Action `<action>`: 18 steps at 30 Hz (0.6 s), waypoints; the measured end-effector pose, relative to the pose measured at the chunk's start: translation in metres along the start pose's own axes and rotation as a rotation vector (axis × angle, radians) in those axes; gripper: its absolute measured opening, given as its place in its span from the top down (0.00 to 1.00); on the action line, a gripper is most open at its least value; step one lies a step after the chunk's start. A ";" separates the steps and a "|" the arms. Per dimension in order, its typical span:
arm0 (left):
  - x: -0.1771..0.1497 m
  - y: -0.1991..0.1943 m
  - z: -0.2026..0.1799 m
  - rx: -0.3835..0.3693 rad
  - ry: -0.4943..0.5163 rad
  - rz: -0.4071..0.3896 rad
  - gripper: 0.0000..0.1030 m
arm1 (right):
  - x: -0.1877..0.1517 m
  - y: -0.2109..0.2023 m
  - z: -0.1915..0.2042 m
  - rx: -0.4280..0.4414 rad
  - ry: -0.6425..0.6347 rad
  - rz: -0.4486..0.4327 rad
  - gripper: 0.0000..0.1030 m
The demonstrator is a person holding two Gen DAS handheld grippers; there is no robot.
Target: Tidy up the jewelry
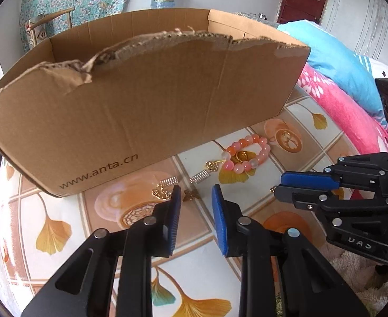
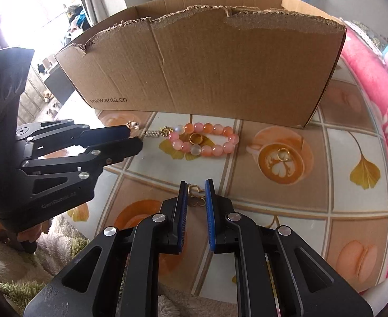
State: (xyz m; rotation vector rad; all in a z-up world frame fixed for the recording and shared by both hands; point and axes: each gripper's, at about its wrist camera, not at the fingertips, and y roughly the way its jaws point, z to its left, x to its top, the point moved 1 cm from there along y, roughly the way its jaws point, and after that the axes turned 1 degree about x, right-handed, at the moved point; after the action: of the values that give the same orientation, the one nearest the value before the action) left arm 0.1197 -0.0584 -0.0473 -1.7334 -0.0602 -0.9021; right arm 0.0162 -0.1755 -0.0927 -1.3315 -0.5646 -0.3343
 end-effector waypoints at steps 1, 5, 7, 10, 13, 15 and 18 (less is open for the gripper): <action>0.000 0.002 -0.001 0.005 -0.001 -0.001 0.78 | 0.000 -0.003 -0.001 0.002 0.001 -0.001 0.89; 0.002 0.005 -0.002 0.024 -0.008 0.000 0.81 | -0.001 -0.006 -0.006 0.010 0.002 -0.004 0.89; 0.002 0.005 -0.002 0.034 -0.009 -0.001 0.84 | -0.002 -0.007 -0.008 0.013 0.003 -0.005 0.89; 0.002 0.006 -0.001 0.054 -0.005 -0.002 0.89 | -0.003 -0.009 -0.012 0.017 0.007 -0.007 0.90; 0.001 0.006 -0.001 0.056 -0.001 -0.007 0.91 | -0.003 -0.013 -0.013 0.016 0.008 -0.007 0.90; 0.000 0.005 -0.002 0.057 0.007 -0.008 0.95 | -0.003 -0.013 -0.014 0.016 0.008 -0.007 0.90; -0.004 0.002 -0.002 0.046 0.005 -0.005 0.95 | -0.003 -0.013 -0.014 0.015 0.006 -0.006 0.90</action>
State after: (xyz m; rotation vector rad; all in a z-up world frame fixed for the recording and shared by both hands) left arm 0.1170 -0.0594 -0.0513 -1.6888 -0.0811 -0.9019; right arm 0.0096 -0.1922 -0.0855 -1.3142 -0.5651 -0.3381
